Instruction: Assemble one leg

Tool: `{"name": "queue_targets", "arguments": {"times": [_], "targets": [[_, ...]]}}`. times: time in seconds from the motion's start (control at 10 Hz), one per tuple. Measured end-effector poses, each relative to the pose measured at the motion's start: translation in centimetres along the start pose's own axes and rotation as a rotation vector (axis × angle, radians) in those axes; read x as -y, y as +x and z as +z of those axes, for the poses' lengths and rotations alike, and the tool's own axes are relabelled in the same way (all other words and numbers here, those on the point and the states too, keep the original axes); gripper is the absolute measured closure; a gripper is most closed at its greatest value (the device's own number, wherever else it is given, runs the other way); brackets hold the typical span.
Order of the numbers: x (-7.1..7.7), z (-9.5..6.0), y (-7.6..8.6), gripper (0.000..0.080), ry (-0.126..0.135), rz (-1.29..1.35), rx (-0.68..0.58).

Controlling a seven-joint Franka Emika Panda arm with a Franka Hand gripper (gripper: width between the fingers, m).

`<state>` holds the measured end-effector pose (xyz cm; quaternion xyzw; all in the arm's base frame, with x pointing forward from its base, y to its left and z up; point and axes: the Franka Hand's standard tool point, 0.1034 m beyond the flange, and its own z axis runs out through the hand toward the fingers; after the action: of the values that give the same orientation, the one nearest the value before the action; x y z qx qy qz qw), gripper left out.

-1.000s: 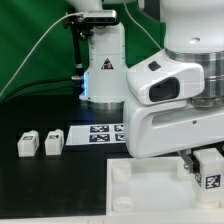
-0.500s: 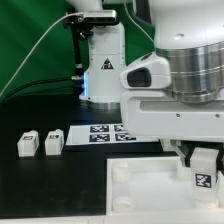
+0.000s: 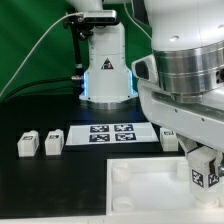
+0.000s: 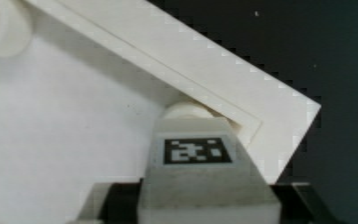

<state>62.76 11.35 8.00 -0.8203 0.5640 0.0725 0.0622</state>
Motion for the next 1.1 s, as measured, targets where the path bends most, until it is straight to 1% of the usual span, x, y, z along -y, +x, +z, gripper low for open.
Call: {"name": "queue_targets", "arguments": {"times": [0.1, 0.2, 0.3, 0.4, 0.5, 0.6, 0.7, 0.8, 0.9, 1.0, 1.1], "targets": [[0.14, 0.19, -0.39, 0.0506, 0.018, 0.168, 0.002], [0.19, 0.32, -0.65, 0.0506, 0.051, 0.282, 0.013], [0.25, 0.36, -0.89, 0.0506, 0.064, 0.376, 0.025], [0.28, 0.36, -0.93, 0.0506, 0.064, 0.395, 0.026], [0.26, 0.39, -0.93, 0.0506, 0.064, 0.351, 0.025], [0.26, 0.42, -0.95, 0.0338, 0.064, 0.308, 0.024], [0.18, 0.43, -0.87, 0.0338, 0.059, 0.211, 0.016], [0.1, 0.41, -0.82, 0.0216, 0.051, 0.017, 0.008], [0.03, 0.46, -0.95, 0.017, 0.043, -0.108, 0.006], [0.03, 0.49, -0.91, 0.0154, 0.044, -0.193, 0.004], [0.01, 0.52, -0.88, 0.0154, 0.043, -0.278, 0.002]]}}
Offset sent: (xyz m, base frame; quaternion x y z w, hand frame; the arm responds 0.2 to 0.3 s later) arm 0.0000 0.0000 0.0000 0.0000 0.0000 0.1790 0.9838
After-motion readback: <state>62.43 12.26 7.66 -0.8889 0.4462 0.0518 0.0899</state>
